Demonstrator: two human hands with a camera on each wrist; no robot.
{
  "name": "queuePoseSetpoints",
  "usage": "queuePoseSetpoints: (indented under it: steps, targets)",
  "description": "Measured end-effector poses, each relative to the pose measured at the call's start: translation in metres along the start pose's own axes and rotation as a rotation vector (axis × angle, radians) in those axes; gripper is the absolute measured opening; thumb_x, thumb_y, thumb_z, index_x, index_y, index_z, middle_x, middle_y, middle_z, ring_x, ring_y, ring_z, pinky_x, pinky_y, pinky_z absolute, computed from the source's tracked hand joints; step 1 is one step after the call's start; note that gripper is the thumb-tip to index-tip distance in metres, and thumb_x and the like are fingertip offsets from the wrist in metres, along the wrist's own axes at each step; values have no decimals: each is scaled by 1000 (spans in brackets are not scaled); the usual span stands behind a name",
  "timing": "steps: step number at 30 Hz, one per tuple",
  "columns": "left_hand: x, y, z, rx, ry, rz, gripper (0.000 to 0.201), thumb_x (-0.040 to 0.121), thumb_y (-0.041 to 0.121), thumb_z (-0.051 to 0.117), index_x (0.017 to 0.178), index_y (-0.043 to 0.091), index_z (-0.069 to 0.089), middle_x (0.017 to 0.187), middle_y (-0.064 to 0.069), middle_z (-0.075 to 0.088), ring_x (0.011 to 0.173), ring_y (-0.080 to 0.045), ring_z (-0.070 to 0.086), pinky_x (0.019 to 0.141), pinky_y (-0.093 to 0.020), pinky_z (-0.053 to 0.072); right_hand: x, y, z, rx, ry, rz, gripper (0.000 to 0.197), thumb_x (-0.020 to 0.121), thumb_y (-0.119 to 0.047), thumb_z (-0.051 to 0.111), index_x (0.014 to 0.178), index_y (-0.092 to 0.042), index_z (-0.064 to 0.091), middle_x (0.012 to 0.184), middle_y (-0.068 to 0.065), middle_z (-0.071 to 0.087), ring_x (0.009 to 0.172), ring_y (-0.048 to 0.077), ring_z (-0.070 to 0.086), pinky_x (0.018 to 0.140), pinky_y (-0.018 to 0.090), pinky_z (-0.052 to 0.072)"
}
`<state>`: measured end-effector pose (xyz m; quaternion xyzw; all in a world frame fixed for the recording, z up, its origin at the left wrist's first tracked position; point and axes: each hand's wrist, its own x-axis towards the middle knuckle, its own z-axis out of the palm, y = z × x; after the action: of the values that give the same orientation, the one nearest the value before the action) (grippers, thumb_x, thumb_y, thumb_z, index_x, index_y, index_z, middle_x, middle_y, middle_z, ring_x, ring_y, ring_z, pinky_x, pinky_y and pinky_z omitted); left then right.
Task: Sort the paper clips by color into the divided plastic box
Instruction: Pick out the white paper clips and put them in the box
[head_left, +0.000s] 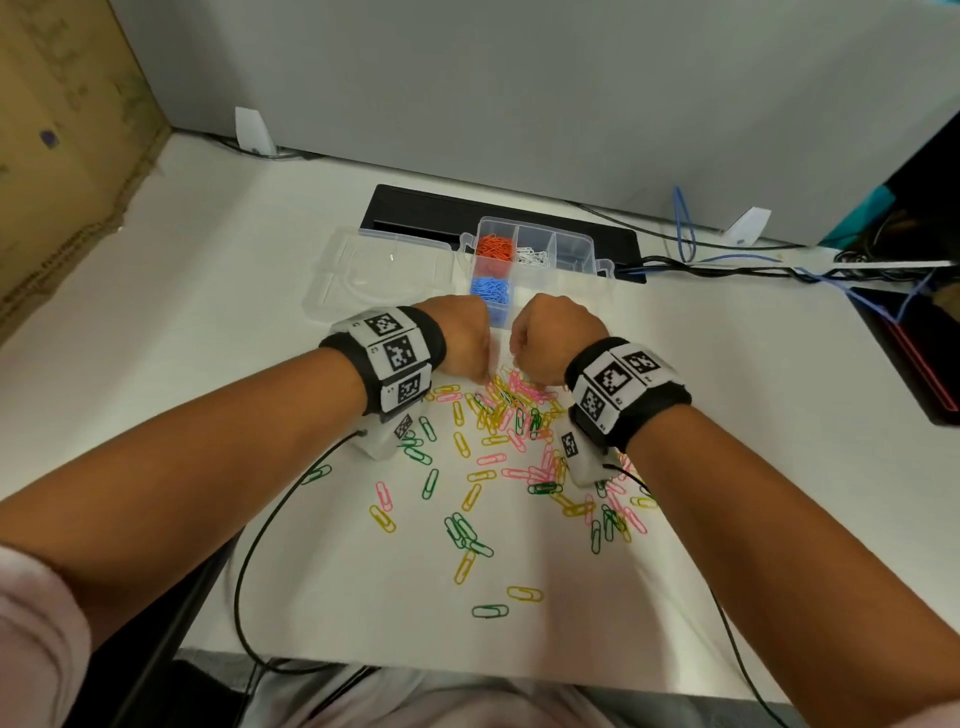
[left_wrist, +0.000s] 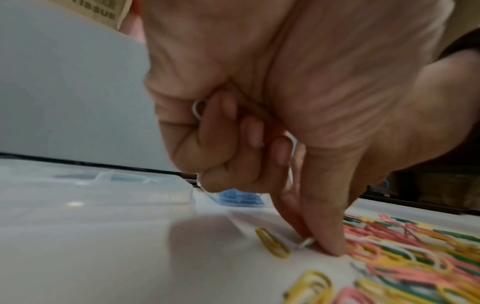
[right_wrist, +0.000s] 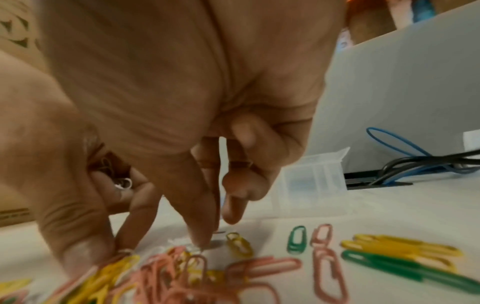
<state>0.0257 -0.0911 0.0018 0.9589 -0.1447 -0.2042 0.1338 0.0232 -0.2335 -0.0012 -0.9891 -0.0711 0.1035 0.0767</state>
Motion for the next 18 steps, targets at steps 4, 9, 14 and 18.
queuePoseSetpoints:
  steps: [4,9,14,18]
  targets:
    - [-2,-4,0,-42,-55,-18,26,88,35,66,99,12,71,99,-4,69,92,-21,63,87,-36,55,-5,1,1,-76,-19,-20,12,84,-15,64,95,-13,65,91,5,64,84,25,64,75,32,55]
    - [-13,-6,-11,-678,-30,-110,10,87,16,51,80,10,53,71,-5,48,55,-16,39,47,-26,31,3,5,5,96,-45,2,11,82,-20,71,91,-13,72,91,3,70,84,22,67,79,36,59]
    - [-25,-16,-7,-1397,-55,-140,14,84,9,40,78,19,50,61,-3,44,44,-9,27,35,-17,19,11,2,8,68,-38,-13,15,80,-21,75,91,-12,70,89,3,70,82,21,67,76,33,58]
    - [-24,-19,-3,-1505,-17,-186,14,83,4,40,82,12,52,63,-2,44,42,-8,30,32,-16,21,11,1,8,22,-45,-55,10,84,-16,67,90,-9,68,90,7,69,83,23,66,78,35,59]
